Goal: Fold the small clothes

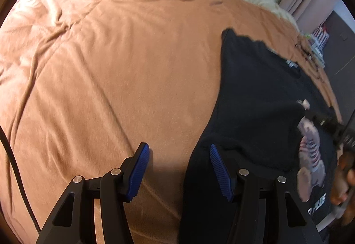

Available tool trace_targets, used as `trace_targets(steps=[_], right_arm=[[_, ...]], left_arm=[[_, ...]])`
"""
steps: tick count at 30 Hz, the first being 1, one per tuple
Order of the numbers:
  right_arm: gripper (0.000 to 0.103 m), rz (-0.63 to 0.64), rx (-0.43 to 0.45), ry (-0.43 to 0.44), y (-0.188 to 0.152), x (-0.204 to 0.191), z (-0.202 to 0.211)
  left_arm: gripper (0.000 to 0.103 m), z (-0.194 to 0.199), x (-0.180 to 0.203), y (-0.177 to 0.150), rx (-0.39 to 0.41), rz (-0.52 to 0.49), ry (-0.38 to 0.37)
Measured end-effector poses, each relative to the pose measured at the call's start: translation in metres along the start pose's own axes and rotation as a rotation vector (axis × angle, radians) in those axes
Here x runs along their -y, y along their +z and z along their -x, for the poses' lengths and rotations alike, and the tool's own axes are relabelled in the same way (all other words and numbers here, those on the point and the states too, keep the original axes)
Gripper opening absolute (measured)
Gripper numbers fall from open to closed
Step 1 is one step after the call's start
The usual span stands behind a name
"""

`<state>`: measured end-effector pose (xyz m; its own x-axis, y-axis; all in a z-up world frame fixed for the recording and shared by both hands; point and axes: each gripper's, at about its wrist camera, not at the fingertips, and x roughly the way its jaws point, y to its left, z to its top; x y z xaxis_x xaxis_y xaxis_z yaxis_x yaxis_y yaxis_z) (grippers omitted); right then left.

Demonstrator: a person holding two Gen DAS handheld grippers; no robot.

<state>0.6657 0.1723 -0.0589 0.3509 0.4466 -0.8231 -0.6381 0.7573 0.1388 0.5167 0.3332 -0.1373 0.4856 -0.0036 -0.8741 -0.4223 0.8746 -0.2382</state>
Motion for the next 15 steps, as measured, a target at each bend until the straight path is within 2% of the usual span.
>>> trace_targets(steps=[6, 15], right_arm=[[0.052, -0.091, 0.004, 0.025, 0.009, 0.027, 0.003], [0.052, -0.18, -0.008, 0.04, 0.012, 0.08, 0.011]], left_arm=[[0.059, 0.001, 0.017, 0.035, 0.042, -0.028, -0.04], [0.059, -0.045, 0.048, 0.093, 0.051, -0.078, -0.08]])
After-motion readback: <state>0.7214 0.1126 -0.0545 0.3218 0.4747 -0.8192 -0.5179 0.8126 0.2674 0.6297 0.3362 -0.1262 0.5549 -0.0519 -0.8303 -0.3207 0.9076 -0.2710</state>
